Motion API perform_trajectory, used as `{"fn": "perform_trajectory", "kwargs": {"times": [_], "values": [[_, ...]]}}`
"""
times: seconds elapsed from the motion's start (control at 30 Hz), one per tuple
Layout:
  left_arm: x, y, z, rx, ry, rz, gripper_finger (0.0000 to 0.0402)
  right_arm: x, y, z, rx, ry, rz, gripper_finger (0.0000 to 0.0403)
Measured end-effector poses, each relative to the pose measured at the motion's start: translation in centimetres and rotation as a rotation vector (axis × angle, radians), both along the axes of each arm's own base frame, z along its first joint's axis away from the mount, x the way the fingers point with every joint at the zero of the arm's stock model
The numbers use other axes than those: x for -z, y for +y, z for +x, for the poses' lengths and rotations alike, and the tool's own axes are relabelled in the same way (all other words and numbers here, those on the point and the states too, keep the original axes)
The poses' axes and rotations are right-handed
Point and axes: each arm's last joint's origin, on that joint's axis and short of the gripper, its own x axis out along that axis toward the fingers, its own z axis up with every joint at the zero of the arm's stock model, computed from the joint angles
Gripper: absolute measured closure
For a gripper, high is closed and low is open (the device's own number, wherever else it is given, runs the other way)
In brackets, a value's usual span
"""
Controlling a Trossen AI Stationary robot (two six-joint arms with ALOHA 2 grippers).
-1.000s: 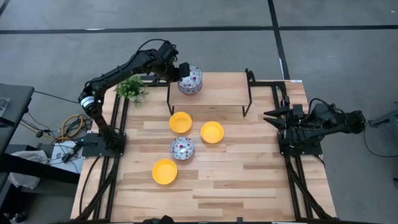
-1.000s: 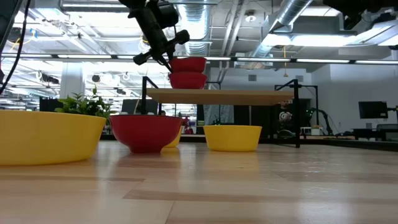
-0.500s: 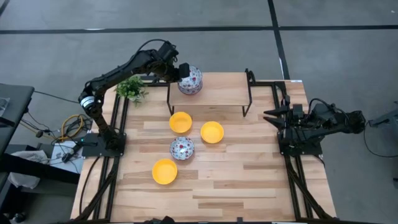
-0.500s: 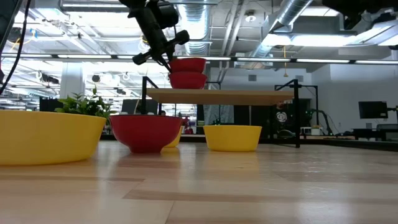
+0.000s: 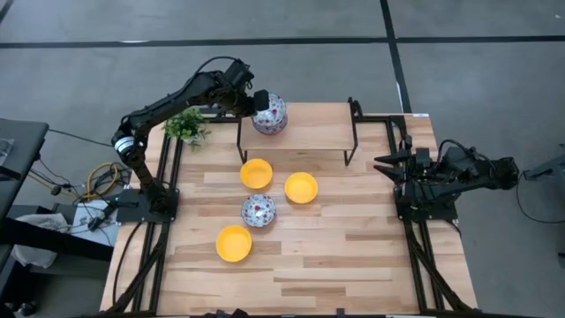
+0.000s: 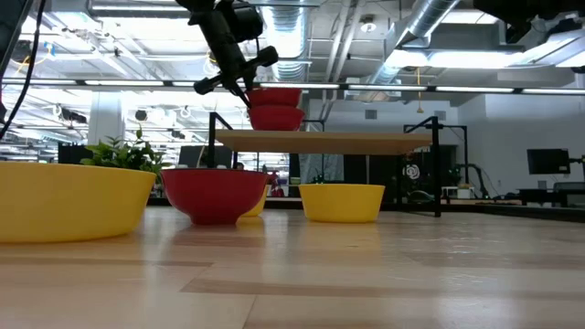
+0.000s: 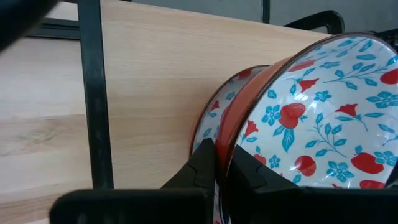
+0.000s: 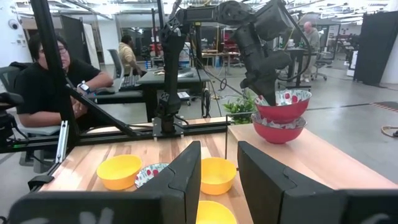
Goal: Pick & Place Mini bowls
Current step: Stack the bottom white patterned bowl on top of the white patterned bowl on the shelf
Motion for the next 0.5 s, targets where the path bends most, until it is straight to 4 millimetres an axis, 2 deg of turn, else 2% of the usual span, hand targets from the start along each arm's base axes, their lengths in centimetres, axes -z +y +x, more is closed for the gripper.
{"fn": "perform_trajectory", "kwargs": {"times": [0.5], "values": [[0.19,-0.44,-0.08,0.005,0.030,-0.024,0.0390,-0.01,0.00,0.00,0.000,-0.001,0.000,0.0308]]}}
